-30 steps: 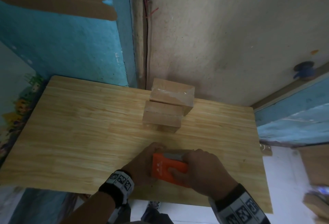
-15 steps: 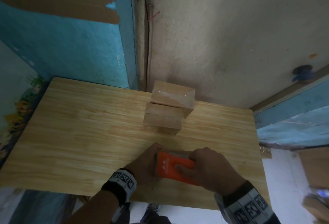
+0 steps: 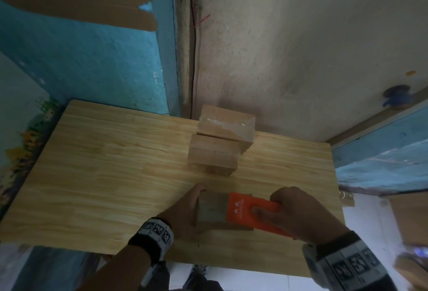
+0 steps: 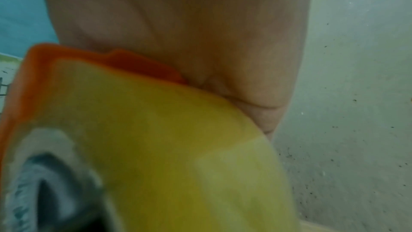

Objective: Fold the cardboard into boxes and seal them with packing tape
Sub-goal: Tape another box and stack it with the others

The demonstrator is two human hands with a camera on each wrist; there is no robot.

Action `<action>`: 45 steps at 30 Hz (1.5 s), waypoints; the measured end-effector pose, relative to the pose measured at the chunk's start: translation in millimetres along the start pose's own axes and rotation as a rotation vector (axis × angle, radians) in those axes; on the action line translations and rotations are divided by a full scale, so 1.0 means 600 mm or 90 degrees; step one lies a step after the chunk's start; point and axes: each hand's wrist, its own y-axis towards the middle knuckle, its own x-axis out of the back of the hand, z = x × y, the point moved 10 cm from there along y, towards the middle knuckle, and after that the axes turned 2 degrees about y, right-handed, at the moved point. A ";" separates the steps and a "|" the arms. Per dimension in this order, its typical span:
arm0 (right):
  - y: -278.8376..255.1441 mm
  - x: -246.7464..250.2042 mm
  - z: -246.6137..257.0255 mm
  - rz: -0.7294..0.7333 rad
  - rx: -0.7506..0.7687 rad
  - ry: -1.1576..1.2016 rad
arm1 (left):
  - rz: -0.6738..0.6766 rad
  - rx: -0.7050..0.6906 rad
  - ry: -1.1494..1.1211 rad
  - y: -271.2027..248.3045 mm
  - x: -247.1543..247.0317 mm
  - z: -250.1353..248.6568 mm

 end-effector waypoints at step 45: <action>-0.009 -0.054 -0.128 0.045 -0.063 0.418 | 0.017 0.000 0.036 -0.004 0.019 0.015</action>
